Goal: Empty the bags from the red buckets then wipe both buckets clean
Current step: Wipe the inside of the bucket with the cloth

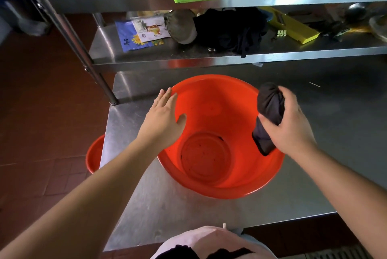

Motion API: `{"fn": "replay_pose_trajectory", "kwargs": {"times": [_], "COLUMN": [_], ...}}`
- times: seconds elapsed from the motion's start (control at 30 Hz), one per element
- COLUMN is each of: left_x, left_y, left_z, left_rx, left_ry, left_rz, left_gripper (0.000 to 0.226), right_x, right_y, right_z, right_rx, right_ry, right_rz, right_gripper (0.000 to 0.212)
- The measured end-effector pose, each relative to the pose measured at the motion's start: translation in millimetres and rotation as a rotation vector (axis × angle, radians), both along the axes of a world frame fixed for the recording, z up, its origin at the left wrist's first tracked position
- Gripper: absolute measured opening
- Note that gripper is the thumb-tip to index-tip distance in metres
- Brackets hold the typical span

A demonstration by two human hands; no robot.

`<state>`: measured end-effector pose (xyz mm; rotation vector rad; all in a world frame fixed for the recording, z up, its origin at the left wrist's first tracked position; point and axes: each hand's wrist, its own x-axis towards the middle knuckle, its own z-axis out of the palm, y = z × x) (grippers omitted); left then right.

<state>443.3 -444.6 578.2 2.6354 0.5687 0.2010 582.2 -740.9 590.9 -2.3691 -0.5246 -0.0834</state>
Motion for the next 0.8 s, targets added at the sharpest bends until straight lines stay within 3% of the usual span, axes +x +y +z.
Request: {"fn": "replay_pose_trajectory", "kwargs": {"times": [0.23, 0.43, 0.63, 0.7, 0.73, 0.8], "left_x": [-32.2, -65.0, -57.1, -54.0, -53.1, -50.7], "left_y": [-9.7, -39.3, -55.7, -58.6, -59.5, -60.8], "left_z": [-0.2, -5.3, -8.7, -8.9, -9.5, -9.8], "left_rx": [-0.017, -0.163, -0.218, -0.219, -0.221, -0.211], "left_ry": [-0.042, -0.021, -0.054, -0.055, -0.057, -0.054], "left_rz": [0.014, 0.147, 0.296, 0.331, 0.346, 0.371], "left_gripper": [0.069, 0.080, 0.072, 0.069, 0.068, 0.065], "right_x": [-27.6, -57.2, -84.2, -89.5, -91.6, -91.5], "right_y": [4.0, 26.7, 63.4, 74.3, 78.6, 88.6], "right_z": [45.7, 33.7, 17.9, 13.8, 11.6, 8.1], "right_rx": [-0.018, 0.024, -0.123, -0.233, -0.274, -0.325], "right_ry": [0.123, 0.460, 0.666, 0.775, 0.874, 1.044], "right_rz": [0.239, 0.395, 0.583, 0.681, 0.718, 0.749], "right_gripper": [0.060, 0.049, 0.037, 0.024, 0.024, 0.049]}}
